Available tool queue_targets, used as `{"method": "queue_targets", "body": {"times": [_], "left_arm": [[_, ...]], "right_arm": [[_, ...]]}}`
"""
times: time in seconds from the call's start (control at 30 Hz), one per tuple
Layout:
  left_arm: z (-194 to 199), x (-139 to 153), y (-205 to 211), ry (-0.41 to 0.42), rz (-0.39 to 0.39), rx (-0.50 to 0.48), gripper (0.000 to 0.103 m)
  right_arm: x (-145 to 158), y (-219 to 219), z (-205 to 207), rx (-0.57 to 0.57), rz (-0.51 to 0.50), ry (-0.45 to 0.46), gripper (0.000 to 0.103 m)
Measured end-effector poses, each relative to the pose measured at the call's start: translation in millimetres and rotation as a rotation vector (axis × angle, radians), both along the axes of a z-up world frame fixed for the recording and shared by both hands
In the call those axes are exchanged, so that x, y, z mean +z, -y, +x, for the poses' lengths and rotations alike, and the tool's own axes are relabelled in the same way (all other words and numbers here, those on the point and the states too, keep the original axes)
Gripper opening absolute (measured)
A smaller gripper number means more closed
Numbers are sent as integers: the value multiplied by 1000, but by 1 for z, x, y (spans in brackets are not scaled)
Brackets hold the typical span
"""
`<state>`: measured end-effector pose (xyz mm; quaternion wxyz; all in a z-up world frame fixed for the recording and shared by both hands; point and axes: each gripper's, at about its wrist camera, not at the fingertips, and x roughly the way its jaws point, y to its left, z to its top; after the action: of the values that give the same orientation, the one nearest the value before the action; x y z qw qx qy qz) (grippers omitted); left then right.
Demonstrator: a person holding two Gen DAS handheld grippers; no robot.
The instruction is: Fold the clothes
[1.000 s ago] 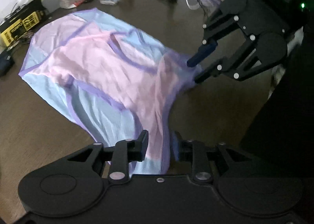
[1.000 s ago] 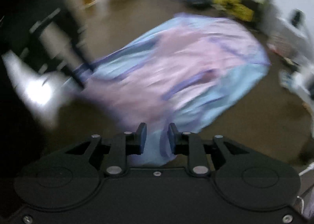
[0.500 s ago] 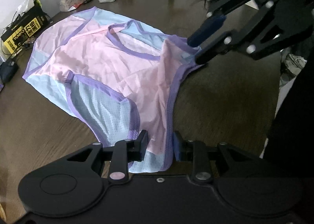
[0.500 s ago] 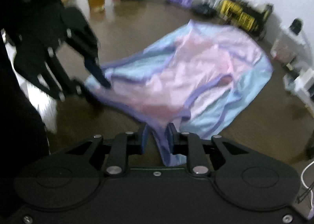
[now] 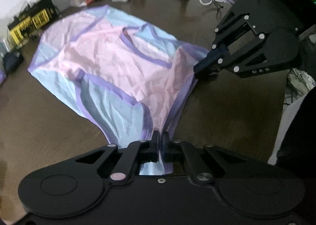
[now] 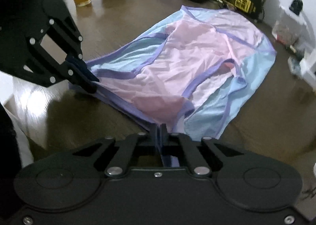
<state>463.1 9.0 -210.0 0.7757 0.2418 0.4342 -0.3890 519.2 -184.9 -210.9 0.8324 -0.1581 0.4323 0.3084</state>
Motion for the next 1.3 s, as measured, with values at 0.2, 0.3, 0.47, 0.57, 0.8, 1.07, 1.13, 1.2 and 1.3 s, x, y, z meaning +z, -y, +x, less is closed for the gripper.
{"method": "queue_targets", "body": {"times": [0.2,0.3,0.47,0.57,0.8,1.07,1.13,1.2,1.3], "left_arm": [[-21,8,2,14,-9,-52,2],[-29,-7,3,-15,19,-66,2],[-33,-15,-3,-19,48,-50,3],[-31,-11,-6,-6,41,-53,4],[-25,-17,-1,14,72,-72,5],[-22,-19,-1,4,65,-56,5],[-21,-20,-1,-9,57,-43,5],[-20,-20,-3,-23,54,-33,5],[-19,-16,-6,-53,47,-26,6]], "right_arm": [[36,23,-26,-57,112,-42,1],[34,29,-39,-81,119,-84,2],[17,27,-54,-64,50,-134,2],[22,23,-56,-50,22,-66,13],[14,3,-45,59,-23,8,21],[31,16,-50,-83,20,-1,3],[29,23,-54,-147,65,-75,3],[20,27,-58,-186,82,-140,4],[24,36,-65,-235,110,-122,28]]}}
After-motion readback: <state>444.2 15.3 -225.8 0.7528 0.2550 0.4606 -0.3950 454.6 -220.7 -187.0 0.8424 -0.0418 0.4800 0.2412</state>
